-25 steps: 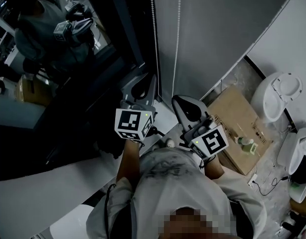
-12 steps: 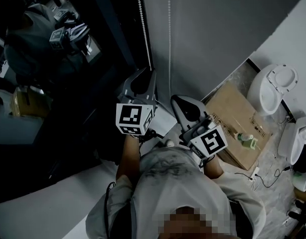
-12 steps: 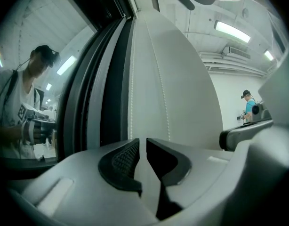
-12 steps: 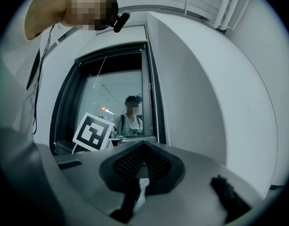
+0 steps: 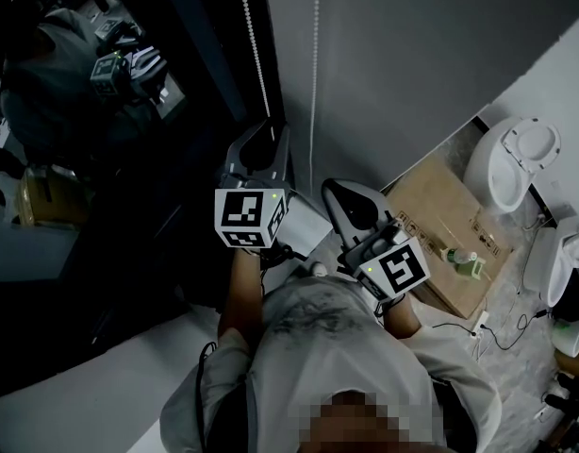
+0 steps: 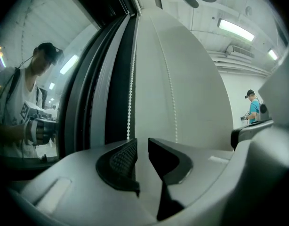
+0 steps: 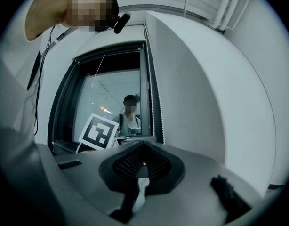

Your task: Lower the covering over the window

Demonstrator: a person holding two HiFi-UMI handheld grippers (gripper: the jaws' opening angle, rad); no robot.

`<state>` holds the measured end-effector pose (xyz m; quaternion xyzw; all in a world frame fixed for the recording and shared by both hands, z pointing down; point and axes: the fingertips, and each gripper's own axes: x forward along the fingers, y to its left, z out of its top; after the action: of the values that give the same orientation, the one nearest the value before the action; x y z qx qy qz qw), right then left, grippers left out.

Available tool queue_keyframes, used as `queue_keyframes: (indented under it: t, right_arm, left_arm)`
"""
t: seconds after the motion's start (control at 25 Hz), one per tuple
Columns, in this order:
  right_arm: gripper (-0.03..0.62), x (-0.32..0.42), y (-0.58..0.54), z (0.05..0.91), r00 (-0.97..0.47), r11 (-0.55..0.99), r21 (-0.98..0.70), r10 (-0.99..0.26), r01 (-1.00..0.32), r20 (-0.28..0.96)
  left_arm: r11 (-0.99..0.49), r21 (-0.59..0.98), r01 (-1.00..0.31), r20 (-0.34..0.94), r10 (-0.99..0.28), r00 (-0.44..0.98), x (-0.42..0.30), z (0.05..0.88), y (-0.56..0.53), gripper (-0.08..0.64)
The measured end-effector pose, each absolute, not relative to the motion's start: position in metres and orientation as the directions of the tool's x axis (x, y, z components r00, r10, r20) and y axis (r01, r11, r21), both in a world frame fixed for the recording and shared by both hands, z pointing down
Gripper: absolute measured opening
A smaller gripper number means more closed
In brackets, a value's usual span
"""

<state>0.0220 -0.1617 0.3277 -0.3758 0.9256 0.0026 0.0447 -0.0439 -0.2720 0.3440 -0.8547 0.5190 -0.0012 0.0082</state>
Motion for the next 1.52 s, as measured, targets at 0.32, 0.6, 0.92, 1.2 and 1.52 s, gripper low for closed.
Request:
queue_keyframes:
  t: [0.32, 0.6, 0.92, 1.2, 1.52]
  right_arm:
    - [0.017, 0.027, -0.161, 0.333, -0.705, 0.707, -0.003, -0.706, -0.707, -0.071]
    - [0.017, 0.03, -0.163, 0.335, -0.695, 0.696, 0.002, -0.716, -0.718, -0.069]
    - [0.017, 0.032, -0.165, 0.333, -0.674, 0.676, -0.003, -0.735, -0.737, -0.069]
    - [0.017, 0.033, -0.162, 0.332, -0.661, 0.663, -0.013, -0.747, -0.748, -0.069]
    - [0.017, 0.038, -0.159, 0.328, -0.665, 0.667, 0.0, -0.743, -0.745, -0.079]
  left_arm:
    - [-0.414, -0.001, -0.91, -0.041, -0.91, 0.413, -0.058, 0.34, -0.275, 0.089]
    - [-0.388, 0.011, -0.922, -0.017, -0.922, 0.388, -0.059, 0.349, -0.287, 0.1]
    - [-0.281, -0.028, -0.959, 0.021, -0.959, 0.281, -0.069, 0.352, -0.299, 0.094]
    - [-0.292, -0.002, -0.957, 0.019, -0.956, 0.292, -0.068, 0.352, -0.295, 0.043]
    - [-0.4, 0.12, -0.909, 0.012, -0.915, 0.404, -0.055, 0.354, -0.285, 0.008]
